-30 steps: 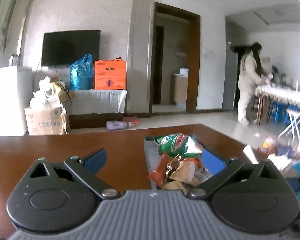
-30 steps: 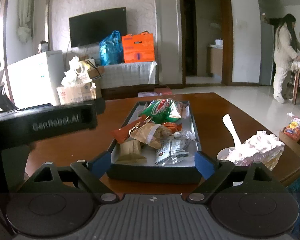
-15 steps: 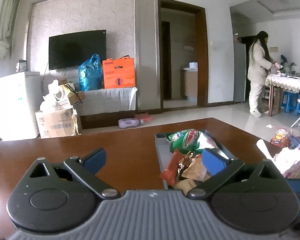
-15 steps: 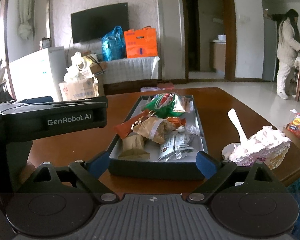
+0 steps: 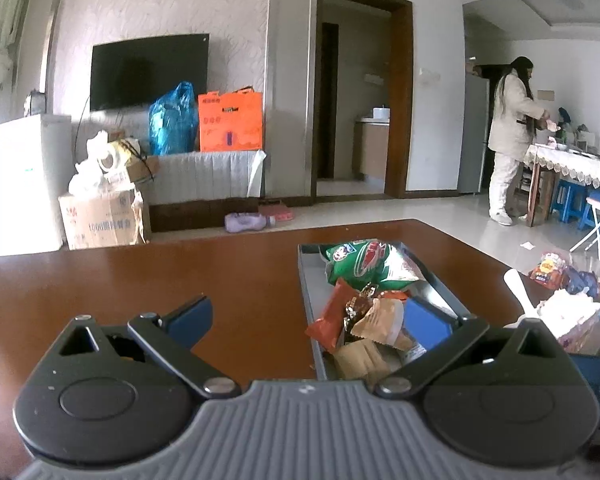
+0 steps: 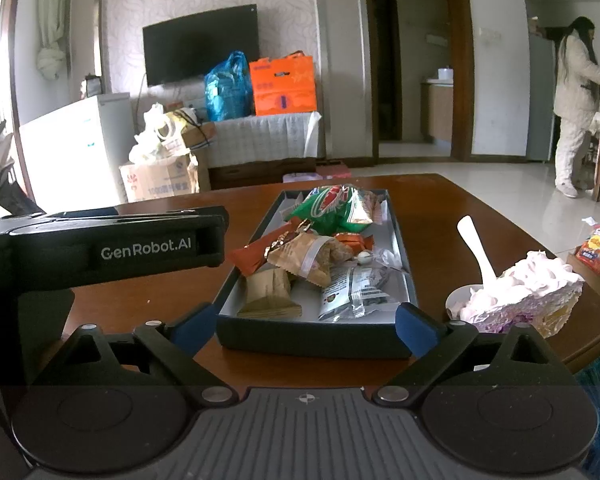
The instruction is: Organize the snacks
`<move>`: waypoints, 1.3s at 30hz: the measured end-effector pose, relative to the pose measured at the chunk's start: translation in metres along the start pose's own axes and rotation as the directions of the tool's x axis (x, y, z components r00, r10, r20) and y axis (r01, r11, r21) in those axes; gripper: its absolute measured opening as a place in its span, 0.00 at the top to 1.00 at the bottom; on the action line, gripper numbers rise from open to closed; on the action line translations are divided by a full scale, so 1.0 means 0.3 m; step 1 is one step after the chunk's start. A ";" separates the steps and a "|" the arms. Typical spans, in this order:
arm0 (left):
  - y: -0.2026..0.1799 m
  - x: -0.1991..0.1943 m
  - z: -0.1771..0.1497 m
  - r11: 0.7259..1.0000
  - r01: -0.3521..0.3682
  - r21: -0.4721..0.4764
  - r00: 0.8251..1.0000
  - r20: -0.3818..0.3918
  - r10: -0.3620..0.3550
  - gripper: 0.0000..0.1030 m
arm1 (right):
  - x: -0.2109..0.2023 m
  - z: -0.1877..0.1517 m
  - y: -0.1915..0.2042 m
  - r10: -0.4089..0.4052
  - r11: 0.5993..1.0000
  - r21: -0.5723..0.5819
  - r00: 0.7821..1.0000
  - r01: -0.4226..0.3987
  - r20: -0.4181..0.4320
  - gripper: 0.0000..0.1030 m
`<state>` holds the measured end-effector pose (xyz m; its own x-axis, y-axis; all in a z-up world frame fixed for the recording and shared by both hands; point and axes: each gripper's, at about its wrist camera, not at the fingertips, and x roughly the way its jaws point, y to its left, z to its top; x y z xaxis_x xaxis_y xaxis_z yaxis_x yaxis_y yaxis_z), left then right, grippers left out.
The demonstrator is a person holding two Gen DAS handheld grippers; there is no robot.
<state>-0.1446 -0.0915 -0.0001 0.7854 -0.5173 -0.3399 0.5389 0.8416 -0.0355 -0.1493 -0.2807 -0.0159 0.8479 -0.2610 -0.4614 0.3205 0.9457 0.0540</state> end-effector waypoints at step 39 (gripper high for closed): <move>-0.043 0.053 -0.013 0.989 -0.128 0.067 0.992 0.002 0.129 0.00 | 0.005 -0.002 0.000 0.012 1.000 -0.009 1.000 -0.012 -0.011 0.02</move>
<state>-0.1404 -0.1101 -0.0086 0.8488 -0.4052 -0.3397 0.4528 0.8888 0.0713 -0.1483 -0.2809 -0.0170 0.8467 -0.2477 -0.4708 0.3065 0.9505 0.0512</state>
